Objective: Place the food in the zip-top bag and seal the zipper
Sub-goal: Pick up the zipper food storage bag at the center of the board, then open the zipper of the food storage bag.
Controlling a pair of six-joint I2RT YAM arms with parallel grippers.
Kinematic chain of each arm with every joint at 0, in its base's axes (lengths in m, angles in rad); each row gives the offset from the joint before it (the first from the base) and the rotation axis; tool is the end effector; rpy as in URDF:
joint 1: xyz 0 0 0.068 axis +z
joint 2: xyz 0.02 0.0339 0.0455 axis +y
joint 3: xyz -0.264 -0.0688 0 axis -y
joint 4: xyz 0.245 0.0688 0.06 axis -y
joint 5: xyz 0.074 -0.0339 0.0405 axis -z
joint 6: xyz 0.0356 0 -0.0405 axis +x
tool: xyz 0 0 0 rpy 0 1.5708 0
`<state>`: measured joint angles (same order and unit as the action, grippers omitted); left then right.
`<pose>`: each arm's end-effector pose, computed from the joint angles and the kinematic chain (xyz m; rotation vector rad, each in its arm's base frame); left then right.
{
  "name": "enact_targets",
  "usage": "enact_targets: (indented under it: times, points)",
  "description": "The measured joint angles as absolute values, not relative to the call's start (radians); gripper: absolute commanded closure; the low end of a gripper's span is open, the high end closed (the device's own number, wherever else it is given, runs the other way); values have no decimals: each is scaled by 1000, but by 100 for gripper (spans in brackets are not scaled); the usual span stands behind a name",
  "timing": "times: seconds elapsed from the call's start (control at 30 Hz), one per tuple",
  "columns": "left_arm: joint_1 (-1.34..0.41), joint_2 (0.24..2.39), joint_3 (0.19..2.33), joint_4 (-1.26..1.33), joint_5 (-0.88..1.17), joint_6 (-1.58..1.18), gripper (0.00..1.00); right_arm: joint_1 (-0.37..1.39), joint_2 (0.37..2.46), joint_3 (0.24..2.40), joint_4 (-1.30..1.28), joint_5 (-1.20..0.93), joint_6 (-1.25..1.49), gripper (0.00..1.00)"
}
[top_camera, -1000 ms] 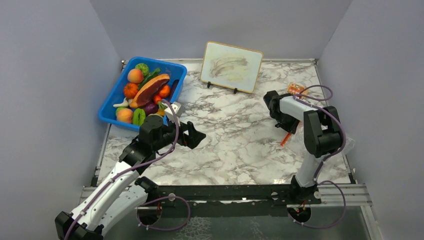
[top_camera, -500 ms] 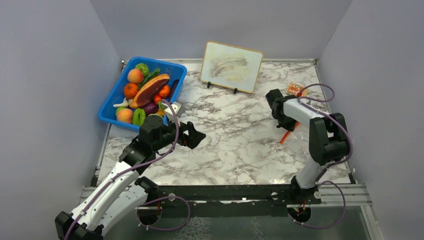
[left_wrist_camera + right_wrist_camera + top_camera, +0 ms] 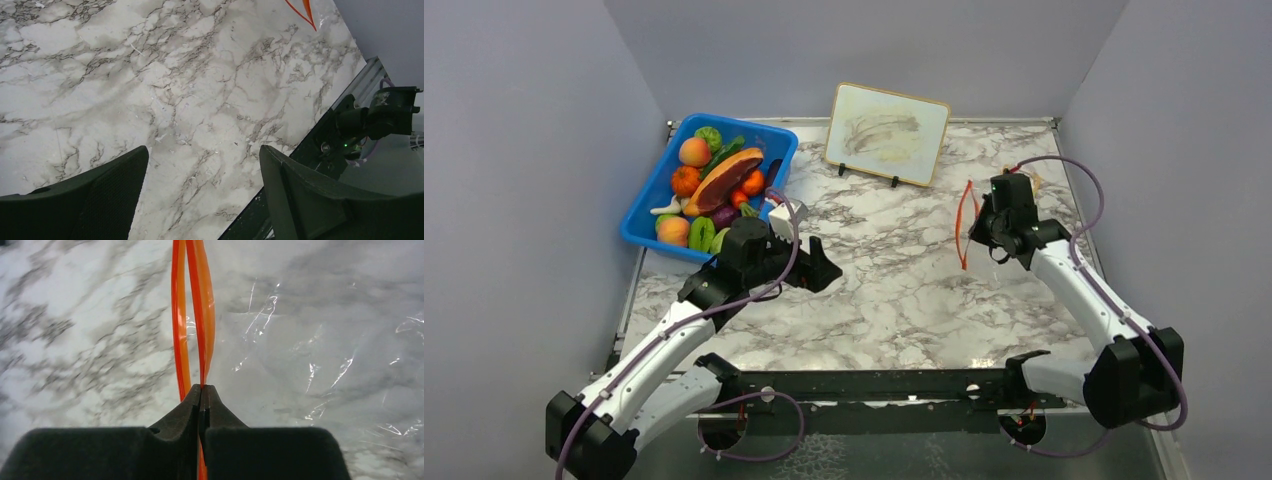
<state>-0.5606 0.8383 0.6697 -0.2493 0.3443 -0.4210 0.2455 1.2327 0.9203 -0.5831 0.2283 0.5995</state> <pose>0.1573 -0.1130 0.2842 0.3803 2.0624 -0.9581 0.2464 0.0534 0.2595 0.5252 2.3796 0.0959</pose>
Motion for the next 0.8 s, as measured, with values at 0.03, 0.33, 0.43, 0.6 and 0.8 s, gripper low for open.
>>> enact_targets:
  times: [0.03,0.33,0.43,0.6,0.8]
  points:
    - [-561,855,680,-255,351,-430,17,249,1210,914,-566,173,575,99]
    - [-561,894,700,-192,364,-612,25,376,1033,852,-488,-167,532,99]
    - [-561,960,739,-151,417,-678,25,461,1015,852,-469,-198,557,99]
    - [-573,1064,764,-69,473,-778,19,540,986,834,-439,-233,617,99]
    - [-585,1162,761,82,556,-849,17,581,978,805,-402,-260,661,99]
